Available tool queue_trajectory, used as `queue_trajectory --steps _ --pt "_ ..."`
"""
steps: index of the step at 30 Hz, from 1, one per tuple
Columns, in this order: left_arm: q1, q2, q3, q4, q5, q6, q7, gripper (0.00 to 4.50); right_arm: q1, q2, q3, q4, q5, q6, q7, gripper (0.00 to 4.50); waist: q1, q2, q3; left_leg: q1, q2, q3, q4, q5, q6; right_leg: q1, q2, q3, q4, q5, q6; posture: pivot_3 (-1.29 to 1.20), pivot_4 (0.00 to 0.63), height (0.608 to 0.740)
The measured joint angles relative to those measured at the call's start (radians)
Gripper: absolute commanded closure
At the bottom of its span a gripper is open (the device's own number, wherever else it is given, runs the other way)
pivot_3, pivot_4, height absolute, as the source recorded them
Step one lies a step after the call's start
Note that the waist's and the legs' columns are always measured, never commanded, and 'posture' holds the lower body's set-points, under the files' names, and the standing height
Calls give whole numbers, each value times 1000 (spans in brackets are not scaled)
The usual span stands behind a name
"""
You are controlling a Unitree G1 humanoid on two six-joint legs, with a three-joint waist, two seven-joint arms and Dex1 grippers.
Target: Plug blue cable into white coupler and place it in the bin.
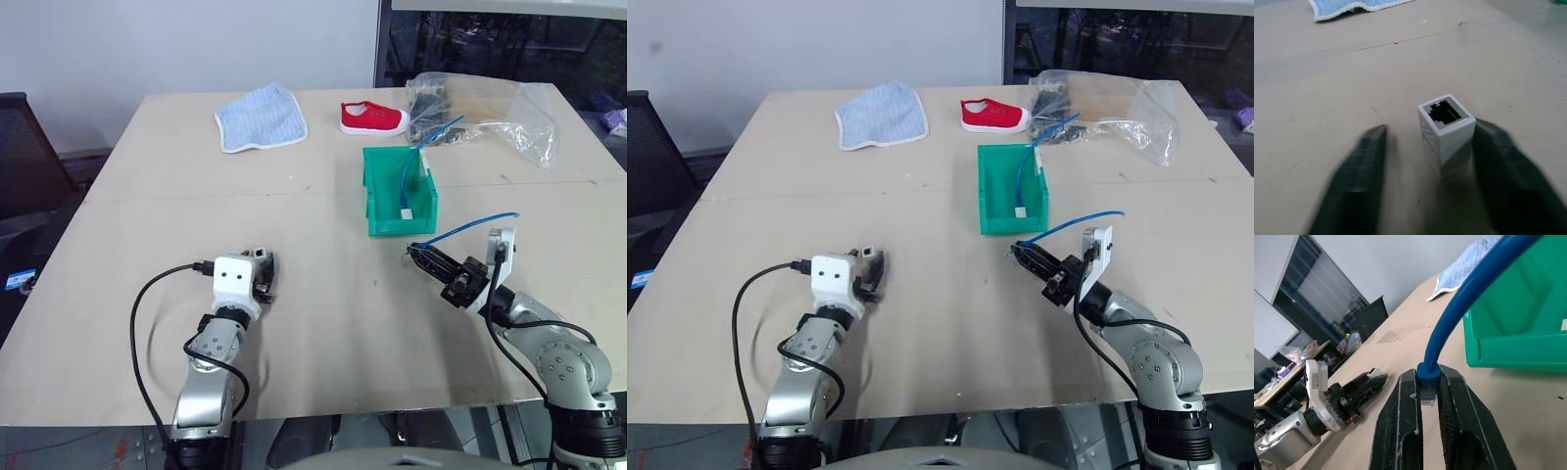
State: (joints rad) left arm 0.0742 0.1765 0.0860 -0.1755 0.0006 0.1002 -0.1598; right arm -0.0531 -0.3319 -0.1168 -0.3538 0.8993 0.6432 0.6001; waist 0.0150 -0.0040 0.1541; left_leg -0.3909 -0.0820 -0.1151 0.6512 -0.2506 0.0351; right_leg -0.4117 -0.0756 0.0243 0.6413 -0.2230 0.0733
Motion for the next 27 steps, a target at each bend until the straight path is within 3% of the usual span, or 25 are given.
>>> queue_trajectory --steps 7,12,18,27 --pt "-48 -1 -10 67 -1 -44 -8 4186 -9 -20 38 -25 -76 -23 0 4500 0 2 -1 1 0 0 0 0 0 1 0 -1 0 0 0 0 150 740" --pt "-176 -4 -82 181 -23 -77 -122 4186 -125 -57 150 -31 -274 -119 5 4500 2 1 -1 0 -1 -1 2 0 0 1 0 -2 0 0 0 0 150 740" --pt "-342 -49 -226 337 20 -196 -189 4186 -272 -18 313 42 -551 -326 -10 4500 -5 0 0 -1 -1 0 1 3 -5 -1 0 -1 0 0 0 0 150 740" --pt "-410 -106 -288 370 50 -285 -181 4186 -331 66 398 225 -823 -526 -108 4500 -4 -1 0 -2 -1 0 0 3 -5 -3 1 0 0 0 0 0 150 740"
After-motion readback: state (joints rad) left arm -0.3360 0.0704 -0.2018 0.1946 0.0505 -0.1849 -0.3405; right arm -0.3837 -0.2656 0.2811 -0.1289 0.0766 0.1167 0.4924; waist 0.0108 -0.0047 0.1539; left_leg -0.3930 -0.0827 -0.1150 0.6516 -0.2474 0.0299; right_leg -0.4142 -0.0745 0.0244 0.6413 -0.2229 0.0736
